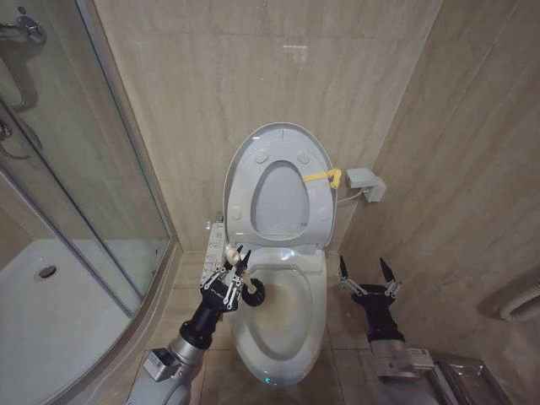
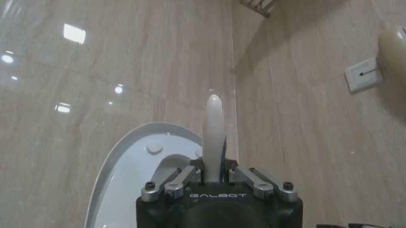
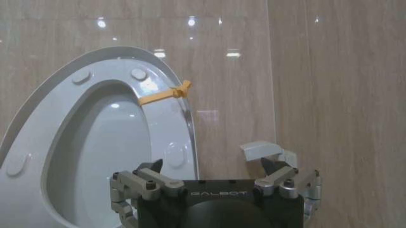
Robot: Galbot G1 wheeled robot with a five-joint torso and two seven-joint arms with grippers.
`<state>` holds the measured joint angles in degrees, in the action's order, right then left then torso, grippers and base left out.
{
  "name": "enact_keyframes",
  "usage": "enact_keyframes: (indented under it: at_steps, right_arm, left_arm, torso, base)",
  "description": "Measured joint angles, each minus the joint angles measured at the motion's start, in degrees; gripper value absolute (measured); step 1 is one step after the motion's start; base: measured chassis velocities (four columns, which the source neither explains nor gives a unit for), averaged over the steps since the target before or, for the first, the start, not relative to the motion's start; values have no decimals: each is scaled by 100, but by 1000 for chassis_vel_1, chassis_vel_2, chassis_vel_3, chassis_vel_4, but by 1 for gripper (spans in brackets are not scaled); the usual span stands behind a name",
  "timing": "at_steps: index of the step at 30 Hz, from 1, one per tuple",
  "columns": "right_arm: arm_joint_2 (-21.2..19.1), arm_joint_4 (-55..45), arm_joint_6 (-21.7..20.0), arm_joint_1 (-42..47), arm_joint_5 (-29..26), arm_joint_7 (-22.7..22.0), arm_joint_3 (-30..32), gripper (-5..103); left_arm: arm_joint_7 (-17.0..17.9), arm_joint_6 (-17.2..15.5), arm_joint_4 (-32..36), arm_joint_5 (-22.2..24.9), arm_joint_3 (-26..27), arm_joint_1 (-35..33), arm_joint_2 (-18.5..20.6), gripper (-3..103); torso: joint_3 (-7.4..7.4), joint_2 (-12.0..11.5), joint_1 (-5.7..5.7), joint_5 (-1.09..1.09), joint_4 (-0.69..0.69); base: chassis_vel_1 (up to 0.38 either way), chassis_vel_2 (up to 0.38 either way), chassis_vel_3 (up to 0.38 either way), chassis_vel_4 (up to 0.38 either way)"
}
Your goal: Open the toilet lid, clean the toilet bowl with a toilet brush, close the toilet lid, and flush.
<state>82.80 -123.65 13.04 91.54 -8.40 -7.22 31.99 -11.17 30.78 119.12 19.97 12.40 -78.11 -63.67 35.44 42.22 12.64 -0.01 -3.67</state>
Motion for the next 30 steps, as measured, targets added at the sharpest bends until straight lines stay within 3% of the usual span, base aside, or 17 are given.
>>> enact_keyframes:
  at_steps: [14, 20, 25, 30]
  right_arm:
    - [0, 0, 0, 0, 0, 0, 0, 100]
    - [0, 0, 0, 0, 0, -1, 0, 100]
    - [0, 0, 0, 0, 0, 0, 0, 100]
    - [0, 0, 0, 0, 0, 0, 0, 100]
  left_arm:
    - [42, 51, 42, -119, 227, -207, -92, 19]
    - [346, 169, 416, -490, 953, -1176, -70, 19]
    - [526, 540, 529, -908, 1479, -2081, -487, 19]
    - [651, 817, 515, -1033, 1953, -2463, -722, 19]
  torso:
    - [0, 0, 0, 0, 0]
    - [0, 0, 1, 1, 1]
    - [0, 0, 0, 0, 2]
    - [0, 0, 0, 0, 0]
  base:
    - [0, 0, 0, 0]
    - [0, 0, 0, 0]
    - [0, 0, 0, 0]
    - [0, 0, 0, 0]
